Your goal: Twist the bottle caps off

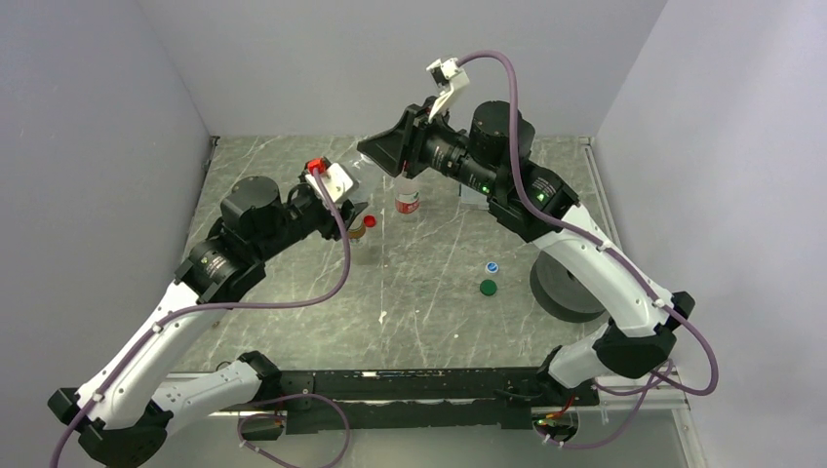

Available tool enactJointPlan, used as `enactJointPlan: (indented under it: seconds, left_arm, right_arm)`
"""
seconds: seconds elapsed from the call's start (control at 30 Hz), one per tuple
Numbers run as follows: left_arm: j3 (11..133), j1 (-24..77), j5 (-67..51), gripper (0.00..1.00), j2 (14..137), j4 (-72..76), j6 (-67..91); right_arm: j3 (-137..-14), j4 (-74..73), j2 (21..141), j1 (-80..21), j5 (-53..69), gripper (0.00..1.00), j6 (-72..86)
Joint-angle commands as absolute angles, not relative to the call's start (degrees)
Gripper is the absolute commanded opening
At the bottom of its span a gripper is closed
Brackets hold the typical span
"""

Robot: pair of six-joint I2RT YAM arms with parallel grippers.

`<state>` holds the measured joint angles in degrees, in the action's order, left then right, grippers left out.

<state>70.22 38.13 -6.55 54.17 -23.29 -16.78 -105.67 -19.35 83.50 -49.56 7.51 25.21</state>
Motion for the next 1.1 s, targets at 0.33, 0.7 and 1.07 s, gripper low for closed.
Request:
enactJointPlan:
  seconds: [0.33,0.7,1.07]
  left_arm:
    - [72.56,38.32,-16.92,0.27,54.43,-22.76,-13.39]
    - [77.17,38.32,-46.86,0.26,54.4,-29.6,-10.08]
    - [77.03,38.32,-46.17,0.23,53.99,-29.83,-10.84]
  right_arm:
    - [-107.15,-16.66,82.69,-49.08,18.52,0.1,17.95]
    - [-101.52,-1.75,80.12,-41.93,61.68,0.07,21.96]
    - [-104.28,-10.52,79.43,-41.92,52.84,0.57,16.9]
